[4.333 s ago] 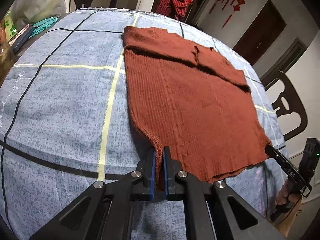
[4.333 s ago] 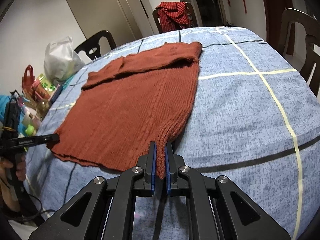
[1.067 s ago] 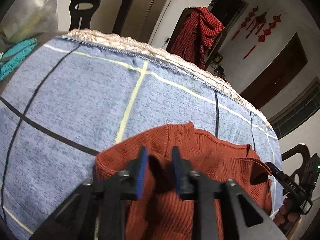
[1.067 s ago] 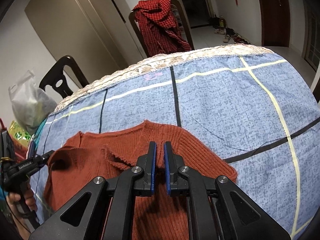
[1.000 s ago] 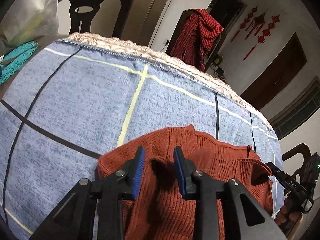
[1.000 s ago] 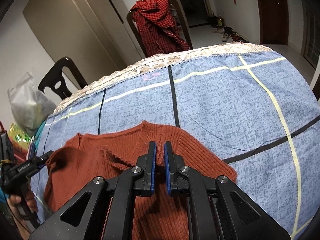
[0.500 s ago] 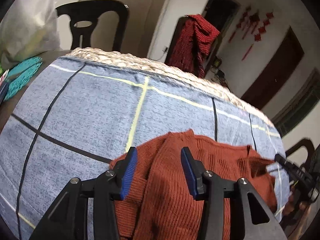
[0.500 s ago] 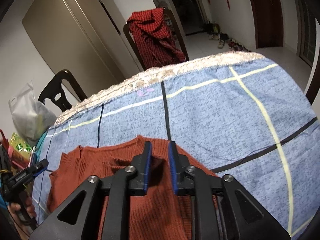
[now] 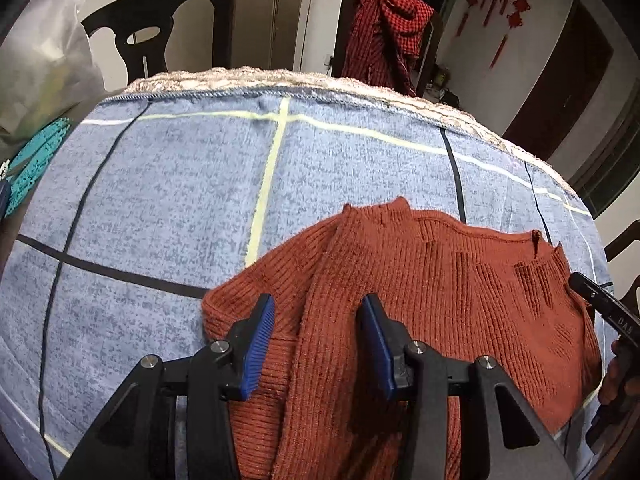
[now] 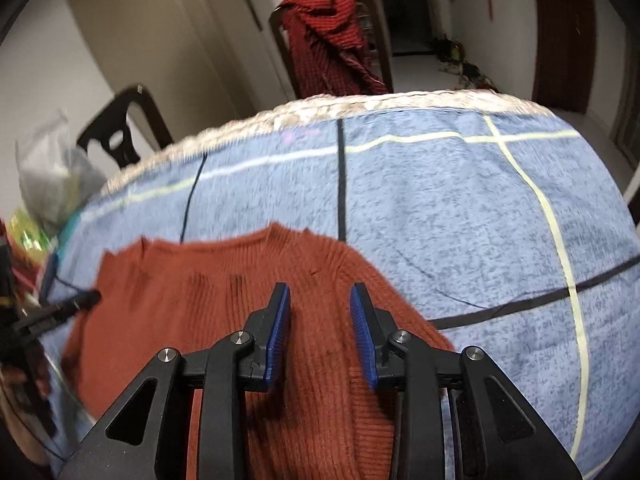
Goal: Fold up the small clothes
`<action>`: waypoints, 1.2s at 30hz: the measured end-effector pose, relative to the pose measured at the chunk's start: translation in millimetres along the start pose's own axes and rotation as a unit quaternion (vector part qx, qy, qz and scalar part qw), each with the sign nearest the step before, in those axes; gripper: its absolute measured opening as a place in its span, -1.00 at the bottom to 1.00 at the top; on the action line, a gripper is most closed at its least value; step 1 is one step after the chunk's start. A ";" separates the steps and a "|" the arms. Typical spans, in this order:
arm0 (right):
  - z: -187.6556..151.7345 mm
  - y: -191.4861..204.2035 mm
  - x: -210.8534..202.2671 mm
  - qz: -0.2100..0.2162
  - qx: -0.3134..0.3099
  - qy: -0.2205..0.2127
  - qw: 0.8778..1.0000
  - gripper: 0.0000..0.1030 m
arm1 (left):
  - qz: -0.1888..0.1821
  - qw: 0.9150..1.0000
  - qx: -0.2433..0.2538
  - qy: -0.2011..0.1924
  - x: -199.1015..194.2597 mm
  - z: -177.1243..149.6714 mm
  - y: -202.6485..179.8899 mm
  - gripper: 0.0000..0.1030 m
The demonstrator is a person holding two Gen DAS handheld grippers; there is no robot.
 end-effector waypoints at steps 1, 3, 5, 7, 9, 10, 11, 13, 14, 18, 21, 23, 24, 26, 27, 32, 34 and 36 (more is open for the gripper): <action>-0.9 1.4 2.6 -0.001 -0.001 0.002 1.000 -0.38 | 0.003 1.000 0.000 0.001 1.1 -1.4 0.4 -0.07; -1.9 2.7 8.1 0.004 0.006 0.008 1.000 -0.41 | 0.009 1.000 0.001 0.000 2.3 -2.9 0.0 -0.07; -1.0 2.9 9.4 -0.002 0.002 0.004 1.000 -0.76 | 0.014 1.000 0.005 -0.003 1.3 -3.0 -0.2 -0.07; 1.1 6.8 4.9 0.001 -0.013 -0.006 1.000 -0.85 | 0.016 1.000 0.004 -0.003 1.4 -2.0 0.4 -0.07; 4.7 7.9 -3.5 -0.002 -0.019 -0.020 1.000 -0.86 | 0.016 1.000 -0.001 -0.004 1.8 -1.2 1.6 -0.07; 8.6 6.4 -9.0 -0.005 -0.018 -0.032 0.999 -0.86 | 0.017 1.000 -0.002 -0.007 1.1 -0.9 2.2 -0.07; 12.4 3.9 -14.8 -0.008 -0.015 -0.045 0.999 -0.86 | 0.019 1.000 -0.002 -0.010 1.0 0.4 2.1 -0.07; 18.3 -2.9 -21.2 -0.018 -0.004 -0.061 0.998 -0.86 | 0.026 0.999 -0.005 -0.020 0.2 1.6 3.9 -0.07; 19.8 -5.1 -20.6 -0.023 -0.003 -0.062 0.998 -0.86 | 0.027 0.999 -0.006 -0.020 1.3 2.3 4.4 -0.07; 14.0 -10.2 -3.1 -0.038 -0.003 -0.035 0.999 -0.86 | 0.028 0.999 -0.009 -0.021 1.7 3.4 5.1 -0.07; 6.3 -11.4 6.3 -0.050 -0.006 -0.018 0.999 -0.86 | 0.029 0.999 -0.008 -0.023 1.3 3.8 5.8 -0.07; 4.6 -12.8 6.4 -0.059 -0.004 -0.016 0.998 -0.76 | 0.030 0.999 -0.008 -0.023 0.4 3.8 6.4 -0.07; 5.1 -13.5 3.7 -0.067 -0.005 -0.017 0.998 -0.72 | 0.031 0.999 -0.011 -0.027 -2.6 4.1 7.0 -0.07; 6.1 -14.3 -3.8 -0.076 -0.009 -0.023 0.997 -0.59 | 0.030 0.999 -0.008 -0.044 -12.0 4.9 5.8 -0.07; 7.0 -13.7 -10.2 -0.080 -0.013 -0.032 0.996 -0.54 | 0.029 0.998 -0.006 -0.052 -17.0 5.1 4.9 -0.07; 1.2 4.2 -41.8 -0.083 -0.049 -0.074 0.993 -0.33 | 0.004 0.997 0.015 -0.071 -41.2 -5.5 -13.4 -0.07; -9.4 24.0 -48.6 -0.069 -0.081 -0.077 0.991 -0.33 | -0.002 0.997 0.032 -0.075 -48.2 -13.1 -25.2 -0.07; -22.4 46.4 -50.2 -0.052 -0.119 -0.076 0.989 -0.33 | -0.015 0.996 0.051 -0.074 -51.9 -22.8 -39.9 -0.07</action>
Point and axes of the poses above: each gripper's, at about its wrist camera, not at the fingertips, and x roughly the way its jaws point, y to its left, z to its top, the point moved 10 cm from there along x, roughly the way its jaws point, and after that the axes turned 1 degree about -z, right-handed, at the moved point
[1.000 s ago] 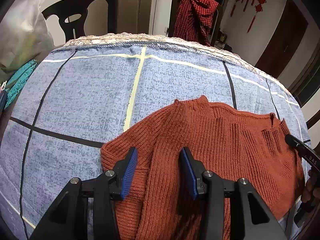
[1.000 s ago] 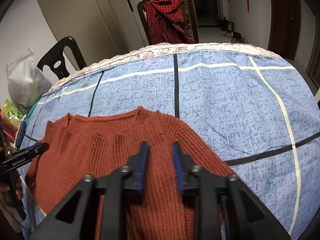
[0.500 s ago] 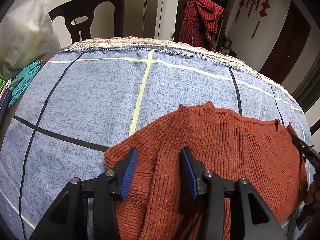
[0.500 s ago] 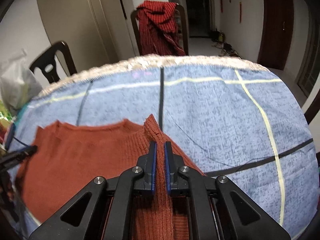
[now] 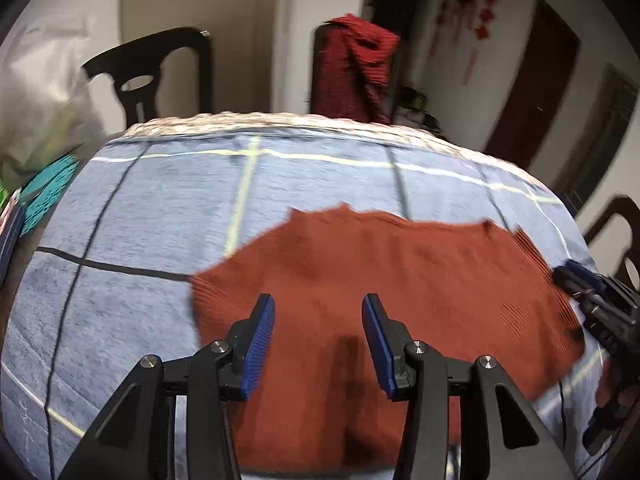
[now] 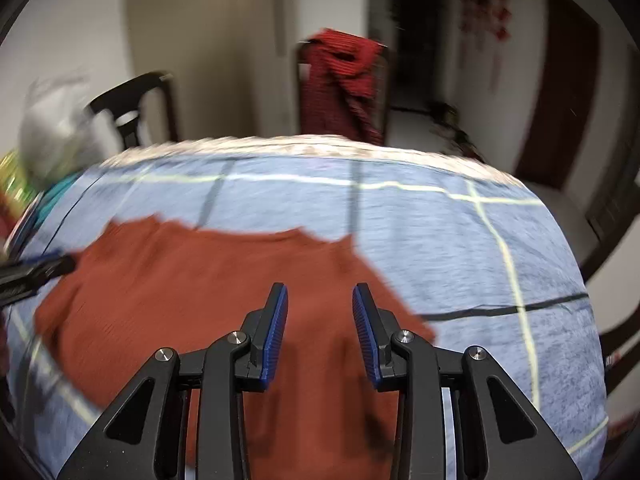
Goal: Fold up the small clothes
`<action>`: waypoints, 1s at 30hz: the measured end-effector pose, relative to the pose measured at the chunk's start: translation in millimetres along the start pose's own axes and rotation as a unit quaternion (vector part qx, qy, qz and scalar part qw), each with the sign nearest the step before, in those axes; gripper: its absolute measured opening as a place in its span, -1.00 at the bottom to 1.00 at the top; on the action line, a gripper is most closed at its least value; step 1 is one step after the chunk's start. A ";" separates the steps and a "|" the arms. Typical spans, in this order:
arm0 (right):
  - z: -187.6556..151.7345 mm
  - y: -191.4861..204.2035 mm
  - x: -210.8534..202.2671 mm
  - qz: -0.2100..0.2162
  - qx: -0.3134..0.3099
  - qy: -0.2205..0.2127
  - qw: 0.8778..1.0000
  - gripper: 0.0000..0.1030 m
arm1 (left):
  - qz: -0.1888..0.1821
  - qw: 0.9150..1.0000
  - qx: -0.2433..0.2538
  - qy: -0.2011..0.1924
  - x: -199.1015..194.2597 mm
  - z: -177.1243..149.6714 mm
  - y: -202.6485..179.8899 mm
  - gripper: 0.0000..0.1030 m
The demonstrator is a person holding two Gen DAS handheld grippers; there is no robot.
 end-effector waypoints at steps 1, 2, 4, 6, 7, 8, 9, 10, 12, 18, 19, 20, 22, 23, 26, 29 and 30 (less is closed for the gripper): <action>-4.1 12.8 0.0 0.008 -0.018 0.003 1.000 -0.33 | -0.005 1.000 0.010 0.003 -0.5 -3.8 -7.1 -0.07; -8.6 22.0 0.4 0.012 -0.030 0.006 0.999 -0.32 | -0.009 1.000 0.022 0.009 -0.1 -7.4 -14.2 -0.07; -19.0 38.9 3.1 0.020 -0.050 0.016 0.998 -0.32 | -0.005 0.999 0.038 0.018 3.5 -14.2 -22.6 -0.07; -29.5 48.2 7.7 0.022 -0.063 0.028 0.997 -0.32 | 0.003 0.998 0.048 0.031 8.8 -21.8 -23.7 -0.07; -35.7 48.3 11.6 0.015 -0.063 0.039 0.997 -0.32 | 0.008 0.998 0.051 0.036 10.5 -25.1 -23.0 -0.07; -41.9 48.1 16.2 0.007 -0.061 0.052 0.997 -0.32 | 0.012 0.998 0.051 0.040 11.4 -29.2 -21.3 -0.07; -45.6 45.6 18.5 0.004 -0.055 0.056 0.997 -0.31 | 0.014 0.998 0.052 0.043 12.3 -31.8 -19.7 -0.07; -46.1 42.8 15.9 0.008 -0.047 0.047 0.998 -0.28 | 0.015 0.997 0.055 0.044 12.6 -33.3 -18.3 -0.07; -47.8 38.6 14.4 0.009 -0.038 0.049 0.998 -0.26 | 0.016 0.998 0.054 0.039 9.9 -33.3 -16.4 -0.06; -43.4 38.2 2.5 0.004 -0.016 0.040 0.999 -0.25 | 0.012 0.998 0.047 0.038 2.5 -37.4 -13.4 -0.06; -40.2 43.0 -1.7 0.014 -0.015 0.030 0.999 -0.25 | 0.012 0.998 0.049 0.037 1.8 -37.7 -14.1 -0.06; -38.3 48.4 -6.0 0.027 -0.015 0.023 0.999 -0.25 | 0.012 0.998 0.051 0.037 1.2 -38.7 -14.2 -0.06; -36.7 63.3 -9.2 0.050 -0.017 0.019 0.998 -0.25 | 0.011 0.998 0.048 0.038 0.5 -40.9 -11.9 -0.06; -38.5 70.0 -9.0 0.058 -0.022 0.021 0.998 -0.25 | 0.010 0.998 0.045 0.038 -0.4 -41.8 -10.3 -0.06; -53.7 81.1 0.8 0.050 -0.047 0.042 0.997 -0.24 | 0.005 0.998 0.039 0.039 -4.3 -44.9 -3.9 -0.06; -59.5 82.7 1.8 0.035 -0.063 0.039 0.997 -0.24 | -0.007 0.999 0.034 0.041 -8.2 -46.8 1.8 -0.06; -59.5 83.1 0.3 0.032 -0.066 0.044 0.996 -0.24 | -0.009 0.999 0.032 0.042 -9.0 -47.1 3.7 -0.06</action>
Point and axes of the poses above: each gripper's, at about its wrist camera, not at the fingertips, and x roughly the way its jaws point, y to its left, z to its top, the point moved 10 cm from there along x, roughly the way its jaws point, and after that the axes turned 1 degree about -z, right-handed, at the moved point
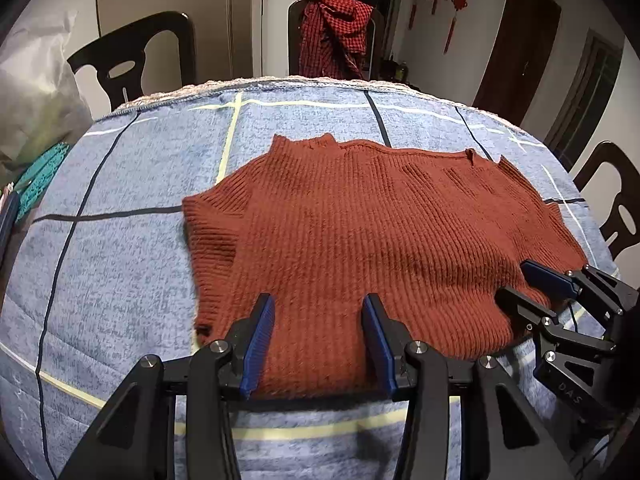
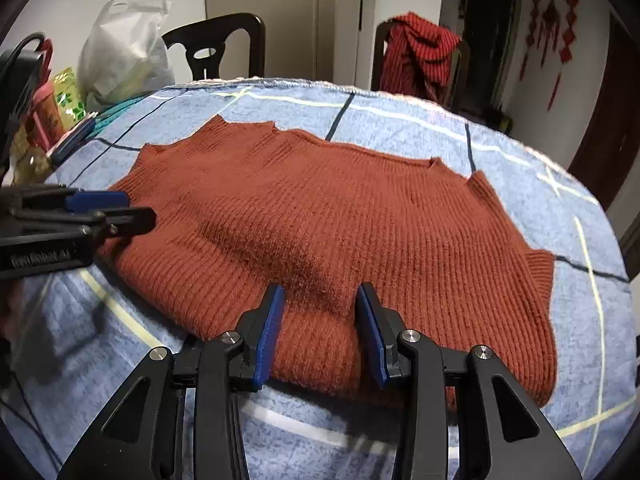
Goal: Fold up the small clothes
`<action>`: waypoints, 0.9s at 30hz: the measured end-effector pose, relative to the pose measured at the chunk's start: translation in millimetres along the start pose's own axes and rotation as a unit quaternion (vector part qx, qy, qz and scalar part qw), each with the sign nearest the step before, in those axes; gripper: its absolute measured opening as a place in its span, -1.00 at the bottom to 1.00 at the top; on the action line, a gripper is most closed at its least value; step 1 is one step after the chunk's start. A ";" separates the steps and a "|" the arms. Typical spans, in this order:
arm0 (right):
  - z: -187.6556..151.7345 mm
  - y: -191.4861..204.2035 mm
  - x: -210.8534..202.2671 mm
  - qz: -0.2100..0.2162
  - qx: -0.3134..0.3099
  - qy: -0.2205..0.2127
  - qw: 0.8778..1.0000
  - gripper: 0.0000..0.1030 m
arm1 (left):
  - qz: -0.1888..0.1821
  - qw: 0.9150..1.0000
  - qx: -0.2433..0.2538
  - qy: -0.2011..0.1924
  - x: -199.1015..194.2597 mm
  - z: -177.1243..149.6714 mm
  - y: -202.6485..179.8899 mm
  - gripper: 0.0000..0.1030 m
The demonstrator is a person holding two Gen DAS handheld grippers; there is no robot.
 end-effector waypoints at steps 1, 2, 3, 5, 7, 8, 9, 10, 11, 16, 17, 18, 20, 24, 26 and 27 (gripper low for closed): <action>1.5 0.3 -1.6 -0.002 -0.001 0.004 1.000 -0.24 | -0.003 1.000 -0.002 0.001 -1.1 -0.4 1.7 -0.06; 5.1 1.6 -5.6 -0.001 0.000 0.000 1.000 -0.24 | -0.009 1.000 -0.006 0.001 -2.9 -0.7 2.8 -0.06; 8.1 2.2 -9.6 0.001 0.002 -0.008 1.000 -0.24 | -0.012 1.000 -0.008 0.002 -4.4 -1.0 3.7 -0.06; 16.6 -0.1 -16.3 -0.003 0.007 -0.030 1.000 -0.24 | -0.014 1.000 -0.013 0.001 -7.6 -1.6 6.9 -0.06; 18.9 -10.9 -14.3 -0.016 0.024 -0.025 0.999 -0.24 | -0.018 1.000 -0.016 0.003 -7.9 -2.7 8.3 -0.06; 17.8 -18.6 -13.1 -0.018 0.037 -0.022 0.999 -0.24 | -0.019 1.000 -0.016 0.005 -7.2 -3.5 8.6 -0.06; 14.4 -28.9 -11.3 -0.021 0.054 -0.017 0.998 -0.24 | -0.019 1.000 -0.015 0.005 -6.8 -4.0 8.2 -0.06; 7.8 -41.7 -10.2 -0.029 0.070 -0.008 0.997 -0.24 | -0.018 1.000 -0.012 0.005 -6.6 -4.4 7.5 -0.06; 1.3 -53.6 -8.5 -0.039 0.084 0.002 0.996 -0.24 | -0.017 1.000 -0.009 0.005 -6.4 -4.9 7.0 -0.06; -27.0 -97.2 -20.1 -0.032 0.146 0.002 0.989 -0.24 | -0.026 1.000 -0.012 0.006 -7.1 -6.2 9.1 -0.06; -29.1 -101.2 -24.3 -0.036 0.149 0.001 0.988 -0.24 | -0.028 0.999 -0.014 0.006 -7.7 -6.3 9.7 -0.06; -30.3 -104.4 -28.6 -0.040 0.154 0.000 0.987 -0.24 | -0.030 0.999 -0.017 0.007 -8.3 -6.4 10.1 -0.06; -29.1 -107.3 -35.0 -0.042 0.166 -0.003 0.985 -0.24 | -0.033 0.999 -0.020 0.007 -9.8 -6.1 10.9 -0.06; -12.9 -96.2 -43.4 -0.049 0.152 -0.017 0.987 -0.24 | -0.038 0.999 -0.025 0.002 -15.4 -3.9 15.0 -0.06; -3.3 -82.7 -47.0 -0.031 0.140 -0.030 0.989 -0.24 | -0.042 0.999 -0.034 -0.001 -19.7 -1.2 20.1 -0.04; 0.0 -75.4 -48.0 -0.024 0.132 -0.033 0.990 -0.24 | -0.036 0.999 -0.036 -0.004 -22.1 0.7 24.8 0.04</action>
Point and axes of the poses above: each gripper's, at about its wrist camera, not at the fingertips, and x roughly the way its jaws point, y to its left, z to its top, the point moved 10 cm from there along x, roughly the way its jaws point, and after that the axes turned 1 degree about -z, right-handed, at the moved point
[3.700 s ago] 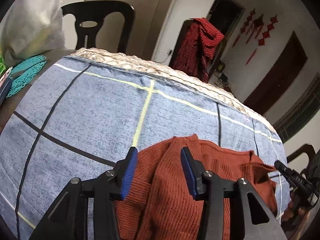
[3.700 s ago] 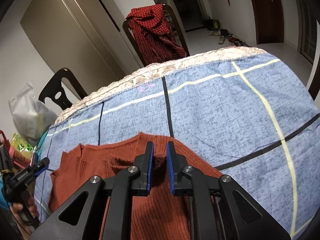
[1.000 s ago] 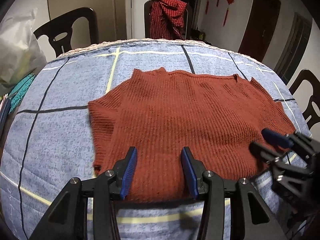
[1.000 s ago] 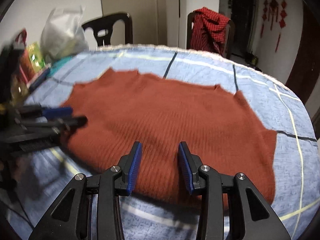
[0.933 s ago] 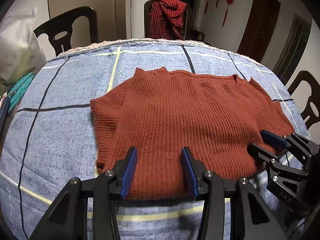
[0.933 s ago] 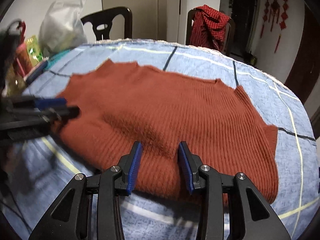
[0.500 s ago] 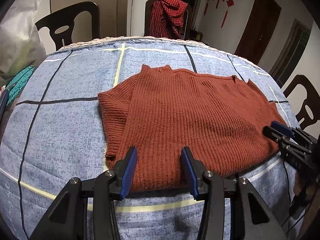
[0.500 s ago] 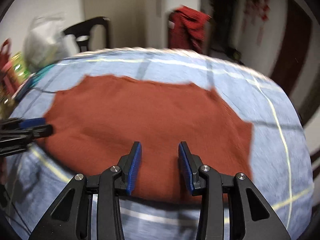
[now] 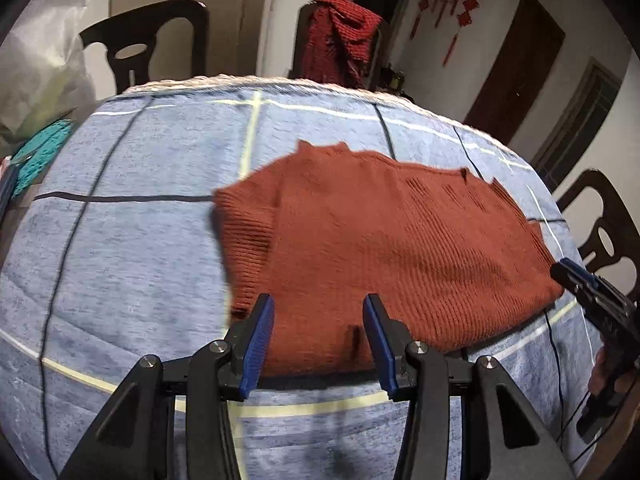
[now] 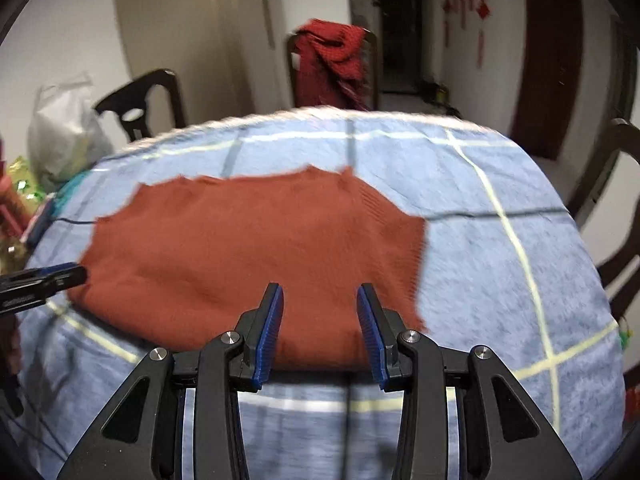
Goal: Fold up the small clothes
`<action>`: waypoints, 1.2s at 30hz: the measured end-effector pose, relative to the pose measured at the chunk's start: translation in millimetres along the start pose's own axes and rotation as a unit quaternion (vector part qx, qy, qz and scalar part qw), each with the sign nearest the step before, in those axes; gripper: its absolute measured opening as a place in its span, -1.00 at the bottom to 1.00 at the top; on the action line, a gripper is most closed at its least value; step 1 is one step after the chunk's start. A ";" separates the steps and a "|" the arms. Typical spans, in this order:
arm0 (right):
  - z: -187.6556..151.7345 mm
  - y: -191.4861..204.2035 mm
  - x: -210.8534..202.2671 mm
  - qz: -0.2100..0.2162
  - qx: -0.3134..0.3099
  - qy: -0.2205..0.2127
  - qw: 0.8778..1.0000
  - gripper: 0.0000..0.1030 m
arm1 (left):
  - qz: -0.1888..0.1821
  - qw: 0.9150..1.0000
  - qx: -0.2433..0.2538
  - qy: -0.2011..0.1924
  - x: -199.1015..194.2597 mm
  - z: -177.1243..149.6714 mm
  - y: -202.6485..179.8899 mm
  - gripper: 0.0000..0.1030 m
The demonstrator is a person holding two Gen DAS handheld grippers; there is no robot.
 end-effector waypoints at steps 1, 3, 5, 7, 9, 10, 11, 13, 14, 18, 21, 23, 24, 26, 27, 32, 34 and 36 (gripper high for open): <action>0.8 12.4 0.6 0.009 -0.014 0.000 1.000 -0.23 | 0.008 1.000 -0.001 -0.005 -2.8 2.4 4.6 0.07; -1.7 36.4 1.5 0.031 -0.046 0.003 0.998 -0.21 | 0.016 1.000 -0.008 -0.012 -8.2 6.7 15.0 0.10; -7.0 63.3 2.5 0.053 -0.080 0.005 0.995 -0.17 | 0.007 1.000 -0.021 -0.011 -11.6 8.5 24.8 0.12; -12.2 90.3 4.1 0.075 -0.117 0.006 0.990 -0.16 | -0.001 0.999 -0.035 -0.007 -13.1 9.1 34.6 0.16; -16.4 113.1 5.8 0.085 -0.151 0.002 0.985 -0.12 | 0.000 0.999 -0.043 -0.004 -13.8 9.7 43.9 0.20; -18.0 126.4 8.0 0.089 -0.169 0.000 0.982 -0.07 | 0.003 0.999 -0.046 -0.004 -14.3 9.9 48.2 0.21; -20.0 137.2 10.1 0.092 -0.184 -0.002 0.979 -0.03 | 0.006 0.999 -0.046 -0.004 -14.9 10.0 52.7 0.22; -21.7 154.5 15.5 0.084 -0.204 -0.008 0.975 0.00 | 0.008 0.999 -0.049 -0.002 -15.4 9.8 59.5 0.23; -23.7 165.6 18.0 0.088 -0.217 -0.008 0.972 0.01 | 0.004 0.999 -0.052 -0.001 -14.6 10.6 61.7 0.25; -34.2 206.1 25.7 0.111 -0.271 -0.005 0.956 0.03 | -0.012 0.998 -0.065 0.006 -10.8 13.9 69.6 0.34; -44.2 226.7 34.7 0.111 -0.311 0.001 0.944 0.06 | -0.020 0.996 -0.084 0.013 -6.5 16.8 77.7 0.35; -47.8 236.2 43.3 0.105 -0.329 0.004 0.938 0.07 | -0.025 0.996 -0.089 0.018 -3.3 18.8 80.1 0.35; -48.8 237.7 45.9 0.097 -0.337 0.004 0.936 0.07 | -0.026 0.995 -0.090 0.019 -2.2 19.7 81.4 0.35; -49.8 243.1 52.1 0.082 -0.355 0.000 0.931 0.07 | -0.024 0.996 -0.084 0.020 0.1 21.8 82.7 0.35; -50.2 245.7 54.1 0.079 -0.359 0.000 0.930 0.07 | -0.024 0.996 -0.083 0.020 0.9 22.6 83.6 0.35; -49.5 253.7 61.5 0.063 -0.369 -0.006 0.927 0.08 | -0.042 0.994 -0.099 0.026 8.7 24.5 87.7 0.41; -46.6 256.5 63.5 0.058 -0.365 -0.005 0.929 0.08 | -0.045 0.993 -0.102 0.031 12.6 24.6 87.9 0.43; -44.6 258.3 65.4 0.049 -0.359 -0.007 0.932 0.08 | -0.056 0.992 -0.105 0.039 17.6 24.6 85.7 0.43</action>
Point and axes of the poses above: each gripper's, at about its wrist camera, not at the fingertips, and x roughly the way its jaws point, y to its left, z to its top, the point moved 10 cm from there along x, roughly the way its jaws point, and after that the axes turned 1 degree about -z, right-handed, at the moved point
